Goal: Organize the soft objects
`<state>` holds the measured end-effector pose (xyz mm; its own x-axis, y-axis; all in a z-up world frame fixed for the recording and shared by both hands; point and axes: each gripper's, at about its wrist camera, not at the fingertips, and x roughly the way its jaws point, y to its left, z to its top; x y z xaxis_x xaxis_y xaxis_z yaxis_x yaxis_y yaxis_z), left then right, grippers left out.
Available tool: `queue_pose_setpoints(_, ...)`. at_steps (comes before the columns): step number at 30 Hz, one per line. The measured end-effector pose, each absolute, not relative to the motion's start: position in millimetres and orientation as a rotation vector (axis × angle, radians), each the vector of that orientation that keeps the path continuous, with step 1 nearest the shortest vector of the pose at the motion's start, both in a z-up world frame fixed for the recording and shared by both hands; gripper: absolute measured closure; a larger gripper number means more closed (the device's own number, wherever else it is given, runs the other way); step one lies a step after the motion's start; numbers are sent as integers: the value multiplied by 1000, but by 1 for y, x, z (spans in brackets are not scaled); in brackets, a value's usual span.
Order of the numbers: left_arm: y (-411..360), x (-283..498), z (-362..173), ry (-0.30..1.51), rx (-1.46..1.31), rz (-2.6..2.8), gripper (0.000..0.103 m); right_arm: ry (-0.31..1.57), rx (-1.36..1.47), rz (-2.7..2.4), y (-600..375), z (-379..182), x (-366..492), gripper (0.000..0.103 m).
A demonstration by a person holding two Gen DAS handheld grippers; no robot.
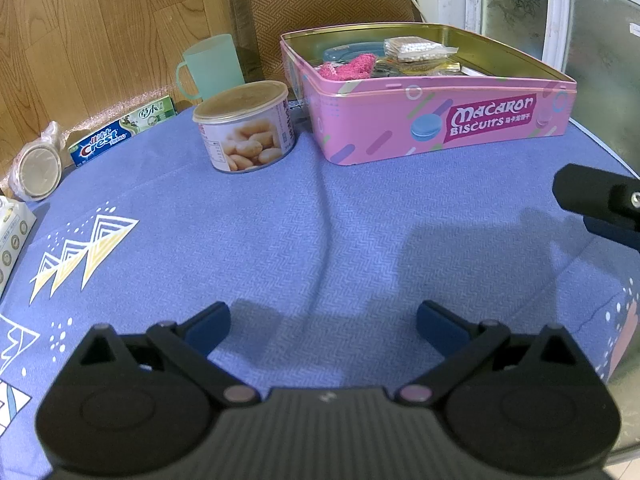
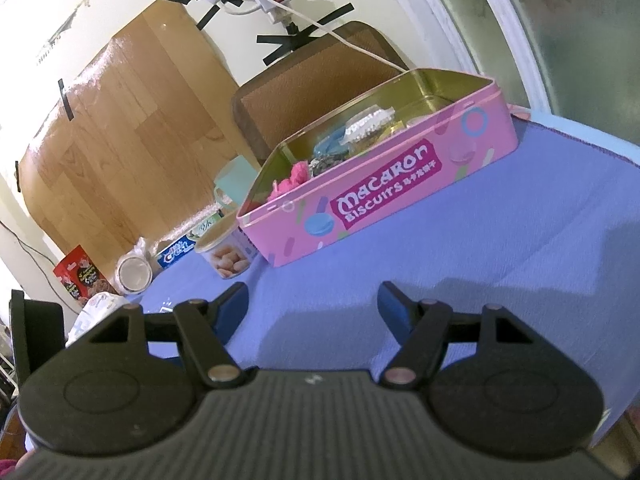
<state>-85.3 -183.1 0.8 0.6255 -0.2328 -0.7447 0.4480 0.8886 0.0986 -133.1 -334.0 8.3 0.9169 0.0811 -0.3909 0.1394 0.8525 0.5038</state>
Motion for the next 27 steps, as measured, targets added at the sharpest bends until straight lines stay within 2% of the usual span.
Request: queue_pose_setpoints(27,-178,-85,6,771,300,-360,0,395,532,-36,-331,11,-135,28)
